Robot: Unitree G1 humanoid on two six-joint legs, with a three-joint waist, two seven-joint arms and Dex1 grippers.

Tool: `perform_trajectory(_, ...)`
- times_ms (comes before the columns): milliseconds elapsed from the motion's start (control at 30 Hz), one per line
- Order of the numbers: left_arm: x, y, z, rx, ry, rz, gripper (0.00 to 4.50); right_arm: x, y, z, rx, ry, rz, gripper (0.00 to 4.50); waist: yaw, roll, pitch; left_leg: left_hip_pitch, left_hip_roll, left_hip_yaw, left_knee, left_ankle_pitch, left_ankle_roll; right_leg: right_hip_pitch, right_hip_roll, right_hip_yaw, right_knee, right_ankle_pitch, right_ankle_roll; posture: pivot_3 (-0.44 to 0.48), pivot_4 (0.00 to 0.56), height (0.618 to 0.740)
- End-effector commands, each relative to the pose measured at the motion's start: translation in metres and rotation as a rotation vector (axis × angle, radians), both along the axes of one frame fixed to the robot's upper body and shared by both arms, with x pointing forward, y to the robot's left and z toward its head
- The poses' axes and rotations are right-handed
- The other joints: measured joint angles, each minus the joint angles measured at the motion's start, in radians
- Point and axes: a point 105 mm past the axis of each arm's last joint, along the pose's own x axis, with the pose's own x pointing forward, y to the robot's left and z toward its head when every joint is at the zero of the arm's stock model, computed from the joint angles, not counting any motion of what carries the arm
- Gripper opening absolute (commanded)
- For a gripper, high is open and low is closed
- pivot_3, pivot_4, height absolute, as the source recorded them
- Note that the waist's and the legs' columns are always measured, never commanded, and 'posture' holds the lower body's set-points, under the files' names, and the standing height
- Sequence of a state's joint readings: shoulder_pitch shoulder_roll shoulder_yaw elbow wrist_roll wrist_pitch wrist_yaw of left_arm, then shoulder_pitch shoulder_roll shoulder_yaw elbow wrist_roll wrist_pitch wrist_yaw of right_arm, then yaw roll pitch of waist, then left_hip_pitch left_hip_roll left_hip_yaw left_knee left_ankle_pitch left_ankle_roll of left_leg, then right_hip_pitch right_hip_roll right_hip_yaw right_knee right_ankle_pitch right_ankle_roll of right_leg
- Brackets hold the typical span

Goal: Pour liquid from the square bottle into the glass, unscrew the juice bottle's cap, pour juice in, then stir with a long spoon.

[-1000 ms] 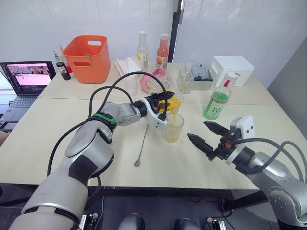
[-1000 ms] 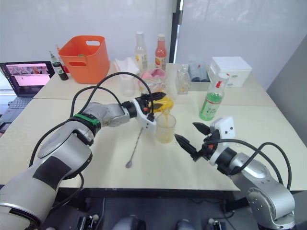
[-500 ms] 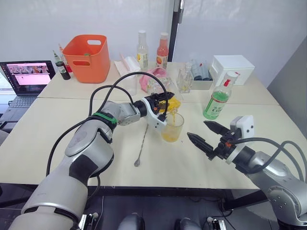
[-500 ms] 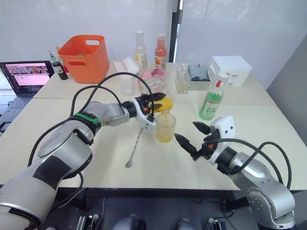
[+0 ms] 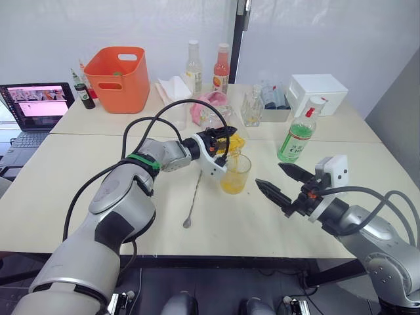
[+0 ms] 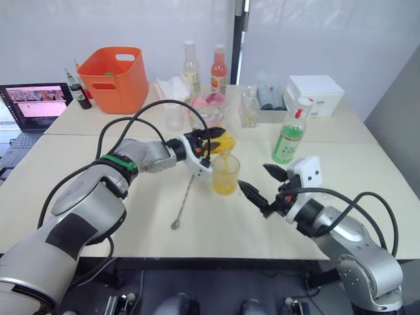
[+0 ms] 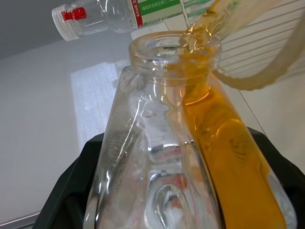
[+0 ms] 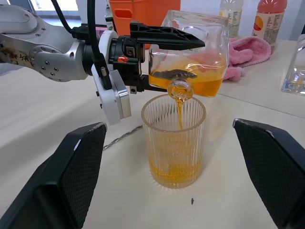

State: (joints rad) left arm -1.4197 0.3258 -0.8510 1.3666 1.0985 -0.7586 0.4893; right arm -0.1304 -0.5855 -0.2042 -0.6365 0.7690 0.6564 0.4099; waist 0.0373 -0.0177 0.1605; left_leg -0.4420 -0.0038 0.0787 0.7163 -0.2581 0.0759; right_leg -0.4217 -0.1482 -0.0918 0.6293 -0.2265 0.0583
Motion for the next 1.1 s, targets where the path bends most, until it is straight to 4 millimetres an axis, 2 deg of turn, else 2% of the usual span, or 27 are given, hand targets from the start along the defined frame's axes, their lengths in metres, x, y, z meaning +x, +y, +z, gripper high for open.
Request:
perform_trajectory(33, -0.001, -0.008, 0.043, -0.089, -0.104, -0.032, 2.84, -0.005, 0.002, 0.011, 0.006, -0.051, 0.01, 4.5, 0.0, 0.0, 0.0, 0.0, 0.0, 0.0, 0.0, 0.0, 0.0, 0.0, 0.0, 0.0, 0.0, 0.0, 0.0, 0.0, 0.15, 0.74)
perform_trajectory(400, 0.0, -0.007, 0.035, -0.178, 0.093, 0.008, 2.84, -0.003, 0.001, 0.009, 0.006, -0.046, 0.003, 4.5, 0.0, 0.0, 0.0, 0.0, 0.0, 0.001, 0.0, 0.0, 0.0, 0.0, 0.0, 0.0, 0.0, 0.0, 0.0, 0.0, 0.15, 0.74)
perform_trajectory(800, 0.005, 0.008, 0.047, -0.415, 0.398, 0.058, 2.84, 0.0, 0.001, 0.011, 0.003, -0.051, 0.004, 4.5, -0.003, 0.0, 0.0, 0.0, 0.0, 0.001, 0.001, 0.0, 0.0, 0.0, 0.0, 0.0, 0.001, 0.0, 0.0, 0.0, 0.15, 0.74)
perform_trajectory(933, 0.009, 0.022, 0.065, -0.649, 0.555, 0.039, 2.84, 0.007, -0.001, 0.008, -0.02, -0.042, 0.001, 4.5, -0.006, 0.0, 0.0, 0.0, 0.0, 0.002, 0.001, 0.0, 0.0, 0.0, 0.0, 0.0, 0.001, 0.0, 0.0, 0.0, 0.15, 0.74)
perform_trajectory(1100, 0.015, 0.051, 0.082, -0.901, 0.698, 0.029, 2.84, 0.011, -0.004, 0.008, -0.037, -0.038, 0.005, 4.5, -0.018, 0.0, 0.0, 0.0, 0.0, 0.001, 0.001, 0.0, 0.0, 0.0, 0.0, 0.0, 0.001, 0.0, 0.0, 0.0, 0.15, 0.74)
